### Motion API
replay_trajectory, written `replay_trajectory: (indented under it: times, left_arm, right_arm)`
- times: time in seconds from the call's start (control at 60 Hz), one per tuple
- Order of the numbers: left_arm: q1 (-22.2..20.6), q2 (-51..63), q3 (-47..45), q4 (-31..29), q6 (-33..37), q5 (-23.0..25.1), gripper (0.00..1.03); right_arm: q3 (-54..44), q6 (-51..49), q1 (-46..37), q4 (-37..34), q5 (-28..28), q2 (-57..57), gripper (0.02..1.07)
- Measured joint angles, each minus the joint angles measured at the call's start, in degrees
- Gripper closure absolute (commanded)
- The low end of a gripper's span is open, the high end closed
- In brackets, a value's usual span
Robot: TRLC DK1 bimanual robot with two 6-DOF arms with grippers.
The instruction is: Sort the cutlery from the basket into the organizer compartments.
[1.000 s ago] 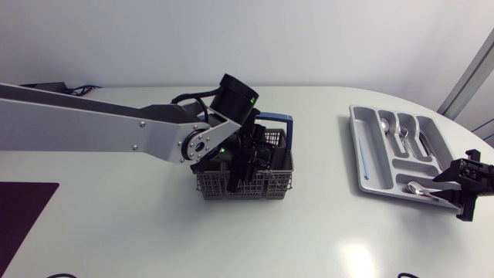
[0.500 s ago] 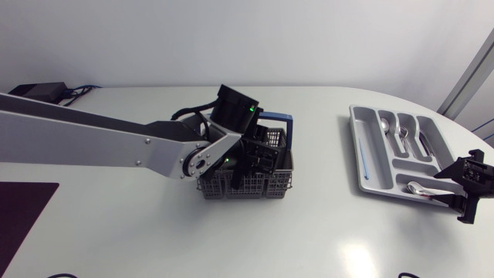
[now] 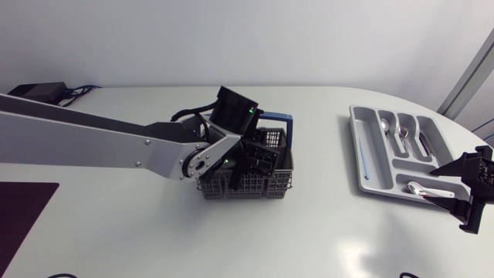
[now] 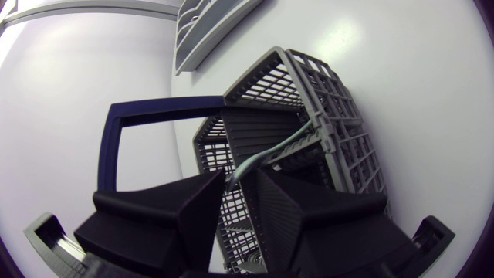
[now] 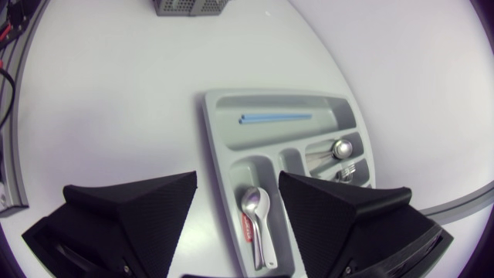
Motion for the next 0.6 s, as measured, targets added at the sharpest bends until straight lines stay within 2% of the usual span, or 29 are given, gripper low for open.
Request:
replay_trajectory:
  times: [0.1,0.233,0.4,0.6]
  left_arm:
    - [0.0,0.09,0.0,-0.13,-0.02,0.0,0.79]
    - [0.0,0.09,0.0,-0.35,0.0,-0.37,0.8]
    - [-0.11,0.09,0.07,-1.25,0.02,-0.81,0.82]
    - [-0.28,0.09,0.44,-1.95,0.44,-1.22,0.82]
  right_arm:
    - [-2.45,2.14,3.32,-4.24,-2.49,-6.12,0.27]
    - [-7.3,10.01,10.97,-4.68,-4.68,-13.81,0.25]
    - [-13.51,25.75,22.69,1.88,-5.31,-22.56,0.24]
    - [-16.92,43.95,37.16,9.79,-1.16,-28.63,0.24]
